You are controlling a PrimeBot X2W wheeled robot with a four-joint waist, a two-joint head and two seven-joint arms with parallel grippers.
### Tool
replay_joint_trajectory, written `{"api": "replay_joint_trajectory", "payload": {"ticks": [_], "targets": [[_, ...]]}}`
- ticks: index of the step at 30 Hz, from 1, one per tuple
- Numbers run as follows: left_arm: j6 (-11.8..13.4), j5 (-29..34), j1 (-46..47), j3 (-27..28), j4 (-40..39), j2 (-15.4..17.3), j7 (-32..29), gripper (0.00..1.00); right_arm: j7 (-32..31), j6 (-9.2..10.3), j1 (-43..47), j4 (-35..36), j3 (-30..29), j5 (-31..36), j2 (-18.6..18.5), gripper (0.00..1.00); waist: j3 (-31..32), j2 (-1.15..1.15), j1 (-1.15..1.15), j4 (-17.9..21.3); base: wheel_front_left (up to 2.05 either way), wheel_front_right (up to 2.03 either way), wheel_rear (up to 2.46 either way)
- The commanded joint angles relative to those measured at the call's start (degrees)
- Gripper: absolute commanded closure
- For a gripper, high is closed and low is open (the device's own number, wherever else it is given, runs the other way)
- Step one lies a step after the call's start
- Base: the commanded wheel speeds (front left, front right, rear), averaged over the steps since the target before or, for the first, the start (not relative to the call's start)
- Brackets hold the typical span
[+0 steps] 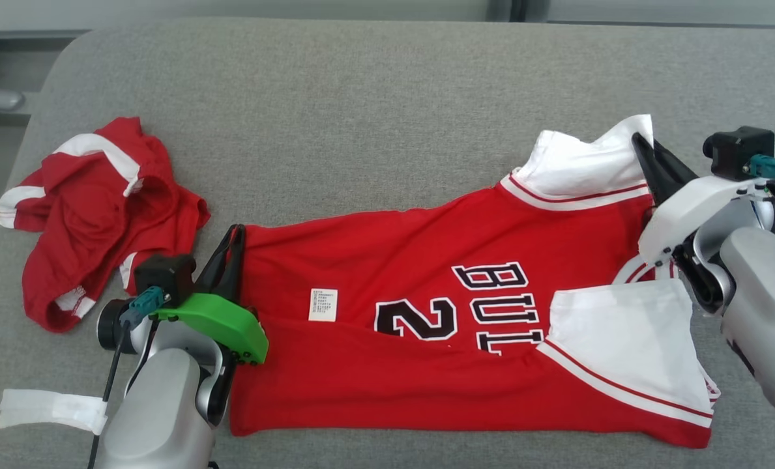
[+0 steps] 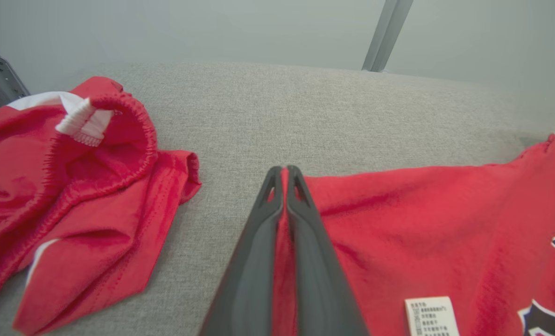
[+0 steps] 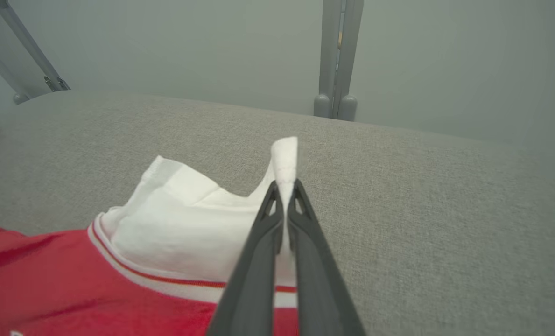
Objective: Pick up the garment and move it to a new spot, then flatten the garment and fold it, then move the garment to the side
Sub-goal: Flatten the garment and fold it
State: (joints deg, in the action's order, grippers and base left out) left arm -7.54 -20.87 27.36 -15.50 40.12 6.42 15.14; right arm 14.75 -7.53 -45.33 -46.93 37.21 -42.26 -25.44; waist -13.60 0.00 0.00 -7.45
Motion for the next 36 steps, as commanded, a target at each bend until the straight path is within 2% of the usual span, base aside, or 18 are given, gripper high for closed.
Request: {"api": "replay_joint_trajectory", "payload": {"ticks": [1, 9, 18, 30, 36], "targets": [[0.12, 0.42, -1.35, 0.39, -0.16, 0.48, -0.03, 1.00, 0.42, 0.09, 2.30, 0.79, -0.33, -0.67, -0.16, 1.00, 2.53, 0.00, 0.00, 2.33, 0.00, 0.00, 0.00], [0.12, 0.71, -5.56, 1.70, -0.57, 2.02, -0.03, 1.00, 0.43, 0.09, 12.50, 6.92, -5.35, 0.17, 1.40, 1.00, 5.98, 0.00, 0.00, 5.39, 0.00, 0.00, 0.00], [0.12, 0.65, -11.98, 2.59, -3.14, 3.17, -0.03, 1.00, 0.42, 0.09, 22.39, 10.61, -10.50, 2.05, 3.54, 1.00, 9.60, 0.00, 0.00, 6.60, 0.00, 0.00, 0.00], [0.12, -0.04, -17.79, 3.28, -4.19, 2.48, -0.03, 1.00, 0.43, 0.09, 30.28, 12.20, -15.15, 3.28, 6.05, 1.00, 11.61, 0.00, 0.00, 6.95, 0.00, 0.00, 0.00], [0.11, 0.54, -18.92, 4.00, -3.65, 2.34, -0.03, 1.00, 0.43, 0.09, 31.83, 12.29, -15.63, 4.22, 7.15, 1.00, 11.55, 0.00, 0.00, 7.71, 0.00, 0.00, 0.00]]}}
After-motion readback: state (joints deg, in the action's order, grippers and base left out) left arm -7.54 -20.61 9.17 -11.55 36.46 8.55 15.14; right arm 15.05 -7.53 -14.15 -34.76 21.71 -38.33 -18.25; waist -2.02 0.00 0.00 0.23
